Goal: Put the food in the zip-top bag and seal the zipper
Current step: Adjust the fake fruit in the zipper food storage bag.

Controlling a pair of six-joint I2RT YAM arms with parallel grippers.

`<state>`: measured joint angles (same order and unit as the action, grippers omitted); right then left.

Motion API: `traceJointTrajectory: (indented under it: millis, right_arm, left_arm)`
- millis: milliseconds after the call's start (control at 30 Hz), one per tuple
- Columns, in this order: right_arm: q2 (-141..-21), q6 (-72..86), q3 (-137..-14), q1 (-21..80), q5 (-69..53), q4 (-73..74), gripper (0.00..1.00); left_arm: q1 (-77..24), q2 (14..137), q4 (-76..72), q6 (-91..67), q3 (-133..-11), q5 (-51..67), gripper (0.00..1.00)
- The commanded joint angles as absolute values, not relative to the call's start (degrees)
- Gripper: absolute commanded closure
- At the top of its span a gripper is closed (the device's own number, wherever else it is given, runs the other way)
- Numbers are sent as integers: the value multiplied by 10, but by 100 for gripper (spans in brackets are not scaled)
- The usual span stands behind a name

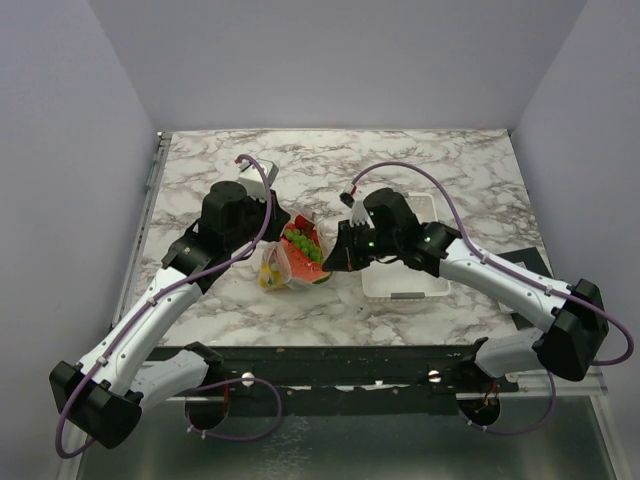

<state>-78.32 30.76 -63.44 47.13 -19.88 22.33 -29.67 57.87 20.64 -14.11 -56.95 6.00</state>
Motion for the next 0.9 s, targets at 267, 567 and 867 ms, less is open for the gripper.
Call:
traceJointTrajectory:
  millis: [267, 567, 867]
  right_arm:
    - [-778, 354, -667, 468, -161, 213, 99]
    - [-817, 375, -720, 468, -166, 225, 99]
    - [-833, 429, -714, 468, -168, 190, 100]
  left_arm:
    - [-294, 575, 187, -148, -574, 78, 99]
    - [-296, 566, 187, -170, -562, 92, 100]
    - [-319, 546, 177, -201, -534, 104, 100]
